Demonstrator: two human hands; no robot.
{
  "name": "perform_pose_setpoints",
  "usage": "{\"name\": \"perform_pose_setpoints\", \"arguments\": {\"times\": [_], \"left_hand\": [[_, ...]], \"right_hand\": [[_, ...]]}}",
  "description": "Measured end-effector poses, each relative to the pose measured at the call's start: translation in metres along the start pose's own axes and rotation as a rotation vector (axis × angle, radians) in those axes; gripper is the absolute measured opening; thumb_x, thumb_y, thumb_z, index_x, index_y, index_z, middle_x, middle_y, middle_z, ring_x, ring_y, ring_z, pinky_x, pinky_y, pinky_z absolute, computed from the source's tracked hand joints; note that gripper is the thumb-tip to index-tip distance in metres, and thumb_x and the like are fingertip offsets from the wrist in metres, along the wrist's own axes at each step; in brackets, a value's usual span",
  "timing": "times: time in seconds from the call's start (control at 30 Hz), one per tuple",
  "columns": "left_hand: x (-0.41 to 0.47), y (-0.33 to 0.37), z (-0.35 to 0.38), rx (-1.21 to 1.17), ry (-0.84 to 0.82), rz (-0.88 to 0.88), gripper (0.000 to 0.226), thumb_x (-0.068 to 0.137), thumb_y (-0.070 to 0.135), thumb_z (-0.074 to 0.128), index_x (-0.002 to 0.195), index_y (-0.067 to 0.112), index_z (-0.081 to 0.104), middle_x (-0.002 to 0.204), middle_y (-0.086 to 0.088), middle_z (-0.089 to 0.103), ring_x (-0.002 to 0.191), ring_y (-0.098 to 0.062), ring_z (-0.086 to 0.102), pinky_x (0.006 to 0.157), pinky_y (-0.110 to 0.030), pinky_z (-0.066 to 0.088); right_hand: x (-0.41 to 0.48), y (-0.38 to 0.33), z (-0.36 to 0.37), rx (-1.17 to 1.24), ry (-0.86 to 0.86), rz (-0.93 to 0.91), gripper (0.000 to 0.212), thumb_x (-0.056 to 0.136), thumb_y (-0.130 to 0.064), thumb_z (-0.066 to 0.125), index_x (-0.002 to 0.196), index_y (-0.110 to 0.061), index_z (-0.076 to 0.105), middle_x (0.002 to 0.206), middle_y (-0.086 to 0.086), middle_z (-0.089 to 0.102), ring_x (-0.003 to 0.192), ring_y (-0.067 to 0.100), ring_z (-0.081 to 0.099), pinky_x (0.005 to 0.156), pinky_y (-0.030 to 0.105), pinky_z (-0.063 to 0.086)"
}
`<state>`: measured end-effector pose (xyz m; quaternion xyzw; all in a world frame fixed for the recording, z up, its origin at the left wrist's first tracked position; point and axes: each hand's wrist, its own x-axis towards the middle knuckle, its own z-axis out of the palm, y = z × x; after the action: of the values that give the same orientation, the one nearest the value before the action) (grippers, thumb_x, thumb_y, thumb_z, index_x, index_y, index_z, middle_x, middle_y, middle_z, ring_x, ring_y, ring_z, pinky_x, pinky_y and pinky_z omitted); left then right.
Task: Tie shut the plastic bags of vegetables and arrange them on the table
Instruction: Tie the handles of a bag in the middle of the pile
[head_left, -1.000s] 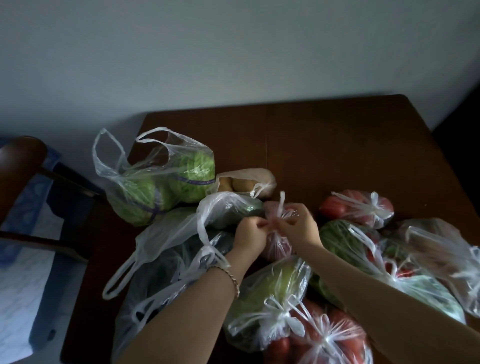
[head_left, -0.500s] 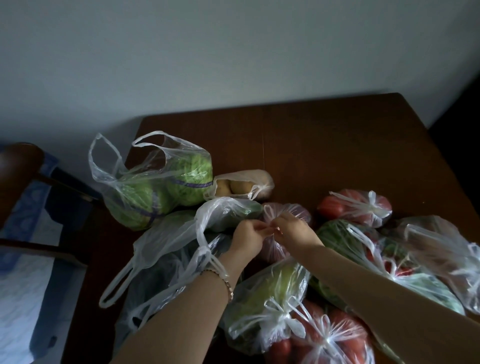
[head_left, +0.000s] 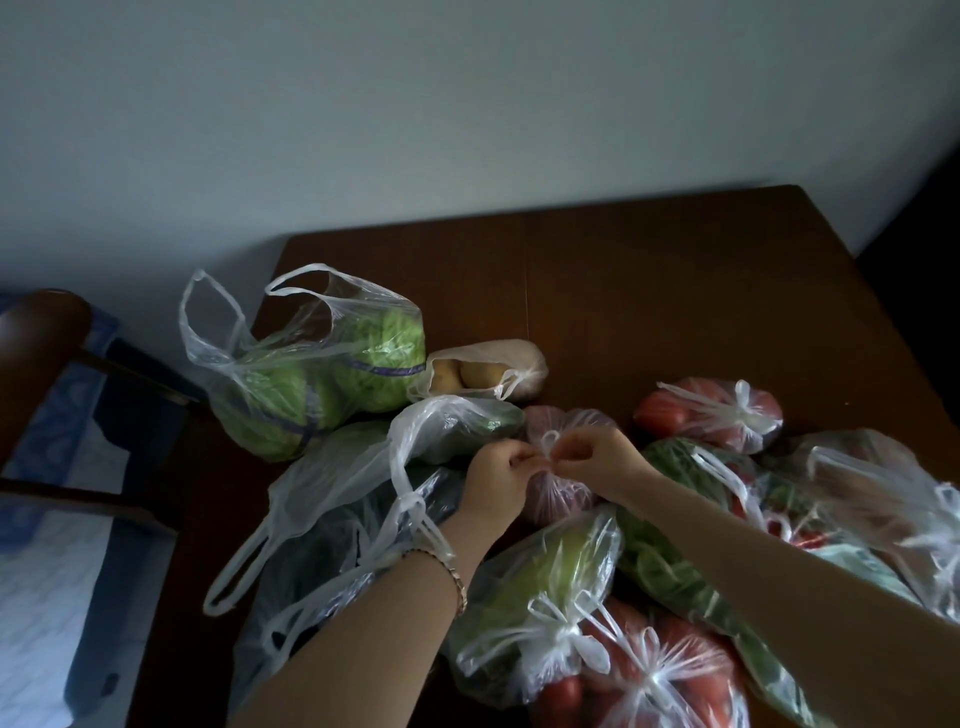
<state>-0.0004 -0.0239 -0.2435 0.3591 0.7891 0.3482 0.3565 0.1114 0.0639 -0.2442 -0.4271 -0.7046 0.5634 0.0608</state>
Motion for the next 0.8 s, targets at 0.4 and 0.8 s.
{"name": "perform_pose_setpoints", "arguments": {"times": [0.4,0.8], "left_hand": [[0.004,0.008,0.001,-0.165,-0.082,-0.302,0.024,0.088,0.009,0.059,0.108,-0.004,0.064,0.108,-0.018,0.067,0.084,-0.015,0.057,0.06,-0.011,0.038],[0.007,0.002,0.005,0.293,-0.022,-0.204,0.019,0.089,0.009,0.055,0.099,0.002,0.069,0.105,-0.014,0.069,0.102,-0.027,0.062,0.086,-0.027,0.044]], "right_hand": [[0.002,0.026,0.009,-0.688,0.098,-0.636,0.014,0.06,-0.006,0.077,0.072,-0.01,0.069,0.067,0.006,0.067,0.062,0.024,0.065,0.054,0.028,0.056],[-0.016,0.033,0.007,-1.11,0.07,-0.645,0.022,0.071,-0.024,0.042,0.06,-0.021,0.061,0.064,-0.005,0.059,0.06,0.016,0.058,0.055,0.027,0.048]]}}
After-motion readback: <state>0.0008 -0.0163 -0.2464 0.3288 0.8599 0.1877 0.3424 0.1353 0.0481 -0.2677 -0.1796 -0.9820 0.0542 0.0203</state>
